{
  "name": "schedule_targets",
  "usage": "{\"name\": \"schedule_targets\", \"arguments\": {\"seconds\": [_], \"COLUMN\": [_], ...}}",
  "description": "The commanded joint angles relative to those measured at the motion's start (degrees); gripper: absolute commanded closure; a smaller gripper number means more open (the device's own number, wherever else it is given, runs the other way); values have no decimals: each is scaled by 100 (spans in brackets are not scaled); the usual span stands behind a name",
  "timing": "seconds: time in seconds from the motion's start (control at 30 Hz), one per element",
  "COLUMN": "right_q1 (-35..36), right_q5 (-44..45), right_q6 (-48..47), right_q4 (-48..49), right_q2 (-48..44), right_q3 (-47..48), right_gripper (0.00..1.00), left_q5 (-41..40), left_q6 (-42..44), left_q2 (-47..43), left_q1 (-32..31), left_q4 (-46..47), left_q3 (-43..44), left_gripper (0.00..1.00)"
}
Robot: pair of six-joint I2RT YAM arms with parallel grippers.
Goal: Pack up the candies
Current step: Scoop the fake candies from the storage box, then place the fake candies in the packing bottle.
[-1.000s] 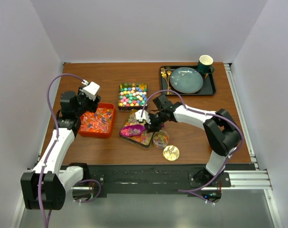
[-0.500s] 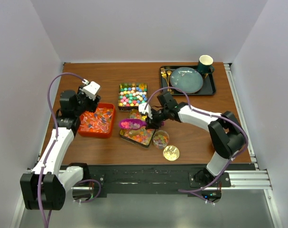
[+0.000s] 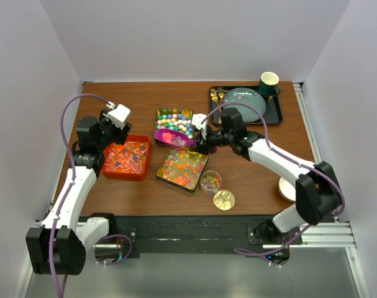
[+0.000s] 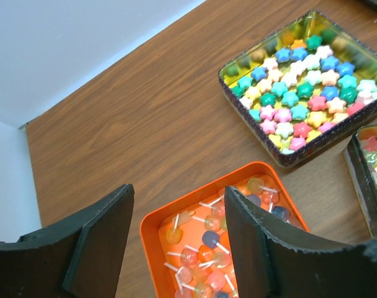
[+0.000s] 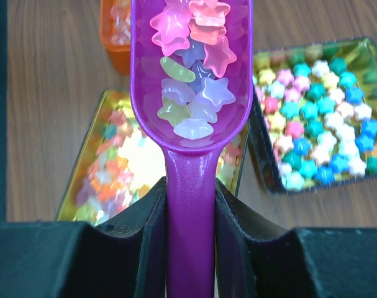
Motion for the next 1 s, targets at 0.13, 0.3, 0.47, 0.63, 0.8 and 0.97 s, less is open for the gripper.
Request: {"name": "schedule_targets", "arguments": {"seconds": [0.13, 0.3, 0.47, 0.63, 0.8, 0.97], "right_q1": [-882, -1163, -1286, -1427, -1541, -1621], "right_q5": [164, 331, 577, 868, 938, 1184], "right_q6": [-1093, -2025, -2809, -3090, -3327, -3854], "right_q4": [-2279, -3587, -4504, -4996, -5522, -5989], "right_q2": [-1194, -1872, -2355, -2585, -2769, -3007], "right_q3": [-53, -290, -545, -782, -809, -826], "right_gripper": [100, 100, 100, 100, 100, 100], "left_q5": [579, 623, 711, 746, 799, 843], "left_q6": [-582, -661, -705, -749, -749, -802], "left_q2": [-177, -177, -98, -71, -71, -168], "left_q1": [40, 40, 40, 40, 40, 40], "left_q4": [936, 1209, 1297, 1254, 1254, 1315], "left_q3": [-613, -745, -692, -560, -507, -542], "left_gripper": [35, 35, 35, 35, 35, 35]}}
